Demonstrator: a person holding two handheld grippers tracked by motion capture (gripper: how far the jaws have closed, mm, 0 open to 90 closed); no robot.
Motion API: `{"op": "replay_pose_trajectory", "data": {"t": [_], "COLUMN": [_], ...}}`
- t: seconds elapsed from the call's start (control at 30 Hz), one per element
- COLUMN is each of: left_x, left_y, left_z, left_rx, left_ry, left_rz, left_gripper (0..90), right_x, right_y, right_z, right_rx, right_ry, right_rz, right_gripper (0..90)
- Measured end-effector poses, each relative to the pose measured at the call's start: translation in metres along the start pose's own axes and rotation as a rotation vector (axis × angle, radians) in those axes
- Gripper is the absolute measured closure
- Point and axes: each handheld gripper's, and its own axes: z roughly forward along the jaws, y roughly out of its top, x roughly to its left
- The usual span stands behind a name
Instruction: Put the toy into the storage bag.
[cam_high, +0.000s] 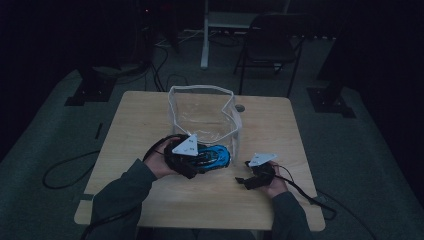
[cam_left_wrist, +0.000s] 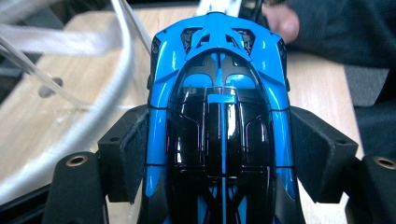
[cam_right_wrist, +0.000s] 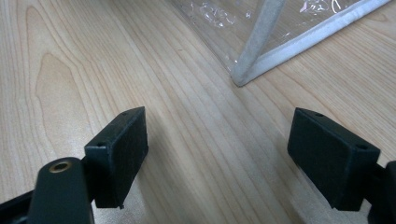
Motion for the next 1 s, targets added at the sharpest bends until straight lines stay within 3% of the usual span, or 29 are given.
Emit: {"op": "replay_pose_trajectory", "data": {"t": [0.43, 0.7, 1.0], "left_x": [0.021, 0.038, 0.062], "left_y": [0.033, 0.045, 0.062], "left_z": [-0.031, -0.030, -0.027], "left_rx": [-0.059, -0.057, -0.077], "left_ry": [0.070, 0.097, 0.148], "left_rz": [-0.017, -0.045, -0.105], "left_gripper": [28.2, 28.2, 28.2], "right_x": [0.000, 0.000, 0.000], "right_y": [0.000, 0.000, 0.000], "right_z": [0.000, 0.000, 0.000], "right_rx": [0.001, 0.001, 0.000], "right_ry": [-0.001, 0.000, -0.001], "right_rz": [0.000, -0.001, -0.001], "right_gripper": [19.7, 19.7, 19.7]}}
